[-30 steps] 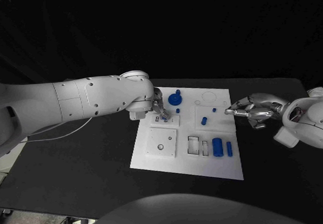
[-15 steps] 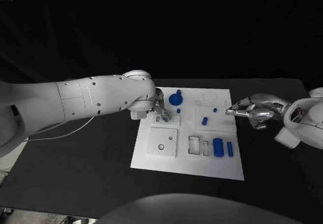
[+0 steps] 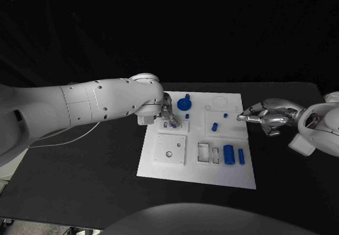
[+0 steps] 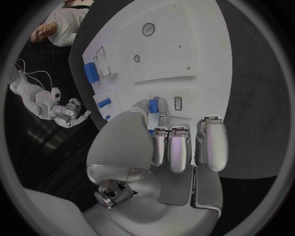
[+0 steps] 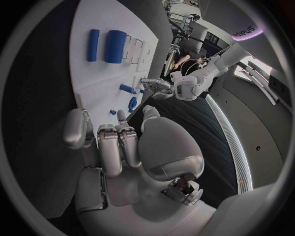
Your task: Assemble the parts on the task board
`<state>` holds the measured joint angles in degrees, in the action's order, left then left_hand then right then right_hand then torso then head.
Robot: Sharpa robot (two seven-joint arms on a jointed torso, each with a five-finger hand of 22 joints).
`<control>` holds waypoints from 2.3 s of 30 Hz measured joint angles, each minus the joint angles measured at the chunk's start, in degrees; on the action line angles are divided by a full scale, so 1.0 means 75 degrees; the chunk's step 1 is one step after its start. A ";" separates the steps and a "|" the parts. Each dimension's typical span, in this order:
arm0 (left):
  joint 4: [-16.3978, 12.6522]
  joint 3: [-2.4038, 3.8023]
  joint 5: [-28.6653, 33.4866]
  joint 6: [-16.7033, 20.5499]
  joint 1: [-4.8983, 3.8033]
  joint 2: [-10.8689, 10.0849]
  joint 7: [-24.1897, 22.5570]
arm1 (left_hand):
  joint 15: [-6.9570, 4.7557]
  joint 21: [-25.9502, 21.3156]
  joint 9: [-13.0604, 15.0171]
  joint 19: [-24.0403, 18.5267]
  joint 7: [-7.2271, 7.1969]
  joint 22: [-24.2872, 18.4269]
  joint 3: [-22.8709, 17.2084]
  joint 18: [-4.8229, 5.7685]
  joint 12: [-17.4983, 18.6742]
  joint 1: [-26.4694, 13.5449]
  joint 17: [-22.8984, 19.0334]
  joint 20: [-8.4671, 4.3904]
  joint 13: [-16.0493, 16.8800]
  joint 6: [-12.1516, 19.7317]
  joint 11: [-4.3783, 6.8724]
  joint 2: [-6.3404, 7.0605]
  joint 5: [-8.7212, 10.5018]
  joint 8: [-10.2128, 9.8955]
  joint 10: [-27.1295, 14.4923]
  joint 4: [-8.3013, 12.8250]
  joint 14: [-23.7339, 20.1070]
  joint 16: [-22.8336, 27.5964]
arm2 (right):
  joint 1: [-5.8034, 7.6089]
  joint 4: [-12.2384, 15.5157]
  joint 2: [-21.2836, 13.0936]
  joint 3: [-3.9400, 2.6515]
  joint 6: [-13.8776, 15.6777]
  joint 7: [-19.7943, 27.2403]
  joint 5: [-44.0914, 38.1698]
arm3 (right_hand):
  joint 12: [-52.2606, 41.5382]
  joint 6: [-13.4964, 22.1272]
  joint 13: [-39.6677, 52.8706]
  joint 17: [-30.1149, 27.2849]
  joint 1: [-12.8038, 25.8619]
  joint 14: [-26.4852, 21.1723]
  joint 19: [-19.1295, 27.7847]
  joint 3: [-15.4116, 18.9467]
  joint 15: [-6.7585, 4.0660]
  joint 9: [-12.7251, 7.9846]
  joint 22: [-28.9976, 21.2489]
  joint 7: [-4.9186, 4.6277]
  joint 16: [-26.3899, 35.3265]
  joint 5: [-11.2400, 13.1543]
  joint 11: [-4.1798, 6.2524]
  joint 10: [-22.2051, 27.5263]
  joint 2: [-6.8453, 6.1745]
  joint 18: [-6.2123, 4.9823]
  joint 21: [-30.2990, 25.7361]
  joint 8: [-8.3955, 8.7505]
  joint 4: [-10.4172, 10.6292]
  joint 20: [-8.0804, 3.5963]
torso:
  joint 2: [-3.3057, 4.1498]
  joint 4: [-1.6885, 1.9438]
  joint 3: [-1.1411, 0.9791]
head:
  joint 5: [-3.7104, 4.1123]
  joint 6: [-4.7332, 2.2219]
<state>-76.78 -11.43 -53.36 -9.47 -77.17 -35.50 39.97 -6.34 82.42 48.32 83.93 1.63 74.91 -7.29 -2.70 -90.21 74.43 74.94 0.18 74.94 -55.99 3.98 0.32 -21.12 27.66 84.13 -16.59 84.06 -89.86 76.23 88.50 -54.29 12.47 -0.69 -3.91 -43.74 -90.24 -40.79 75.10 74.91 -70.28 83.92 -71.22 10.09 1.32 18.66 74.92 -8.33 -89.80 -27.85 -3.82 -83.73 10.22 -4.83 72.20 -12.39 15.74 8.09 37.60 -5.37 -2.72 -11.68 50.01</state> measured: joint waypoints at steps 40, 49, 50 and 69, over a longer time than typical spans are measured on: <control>0.0146 0.0001 0.0126 -0.0184 0.0017 0.0049 -0.0003 | 0.0001 -0.0089 -0.0208 0.0000 -0.0071 0.0000 -0.0190 0.0000 0.0000 -0.0197 -0.0003 0.0000 0.0000 -0.0074 -0.0066 0.0035 0.0472 -0.0382 -0.0012 0.0019 0.0000 0.0000 | 0.0000 -0.0001 0.0009 -0.0001 -0.0046 -0.0063 0.0019 | 0.0005 0.0000 -0.0007 0.0004 -0.0031 0.0000 0.0056 -0.0021 0.0000 -0.0005 0.0004 0.0000 0.0000 -0.0031 -0.0001 0.0000 -0.0032 0.0000 -0.0089 0.0000 -0.0021 0.0001 | -0.0007 0.0003 -0.0001 | -0.0059 0.0000; 0.0213 0.0000 0.0139 -0.0199 0.0023 0.0084 -0.0001 | 0.0056 -0.0089 -0.0321 0.0000 -0.0111 0.0000 -0.0205 0.0000 0.0000 -0.0529 -0.0004 0.0056 0.0000 -0.0195 -0.0108 0.0018 0.1045 -0.0604 -0.0023 0.0034 0.0000 0.0000 | 0.0000 -0.0002 0.0011 -0.0001 -0.0062 -0.0076 0.0032 | 0.0002 0.0000 -0.0007 0.0004 -0.0031 0.0000 0.0110 -0.0021 0.0000 -0.0004 0.0004 0.0000 0.0000 -0.0031 -0.0001 0.0000 -0.0032 0.0000 -0.0089 0.0000 -0.0021 0.0001 | -0.0004 0.0004 0.0001 | -0.0049 0.0000; 0.0221 0.0000 0.0142 -0.0201 0.0026 0.0092 -0.0001 | 0.0056 -0.0089 -0.0330 0.0000 -0.0106 0.0000 -0.0197 0.0000 0.0000 -0.0581 -0.0004 0.0056 0.0000 -0.0201 -0.0120 0.0021 0.1122 -0.0619 -0.0011 0.0027 0.0000 0.0000 | 0.0000 -0.0002 0.0012 -0.0001 -0.0063 -0.0077 0.0033 | 0.0002 0.0000 -0.0006 0.0004 -0.0031 0.0000 0.0110 -0.0021 0.0000 -0.0004 0.0004 0.0000 0.0000 -0.0031 -0.0001 0.0000 -0.0032 0.0000 -0.0089 0.0000 -0.0021 0.0001 | -0.0003 0.0004 0.0001 | -0.0048 0.0000; 0.0345 0.0002 0.0153 -0.0200 0.0049 0.0132 -0.0004 | 0.0109 -0.0116 -0.0367 0.0000 -0.0041 -0.0001 0.0137 0.0000 0.0000 -0.1225 -0.0005 0.0111 0.0000 -0.0205 -0.0174 0.0017 0.1533 -0.0765 -0.0011 -0.0006 0.0001 0.0000 | -0.0024 -0.0031 0.0034 -0.0001 -0.0107 -0.0098 0.0046 | -0.0008 0.0000 -0.0006 0.0002 -0.0031 0.0000 0.0110 -0.0042 0.0000 -0.0011 0.0002 0.0000 0.0000 -0.0031 -0.0001 0.0001 -0.0032 0.0000 -0.0118 0.0000 0.0000 0.0001 | -0.0006 0.0007 -0.0002 | -0.0060 0.0000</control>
<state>-74.20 -11.42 -52.21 -10.97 -76.80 -34.51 39.94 -5.52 81.55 45.57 83.93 1.32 74.91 -6.26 -2.70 -90.21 65.25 74.90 1.01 74.94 -57.53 2.67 0.45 -9.63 21.92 84.05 -16.64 84.07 -89.86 76.05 88.27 -54.03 12.47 -1.50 -4.64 -43.40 -90.30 -40.79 75.05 74.92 -70.51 83.92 -70.40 9.78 1.32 18.58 74.93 -8.33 -89.80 -28.08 -3.83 -83.72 9.98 -4.83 71.32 -12.39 15.73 8.09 37.56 -5.31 -2.74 -12.13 50.01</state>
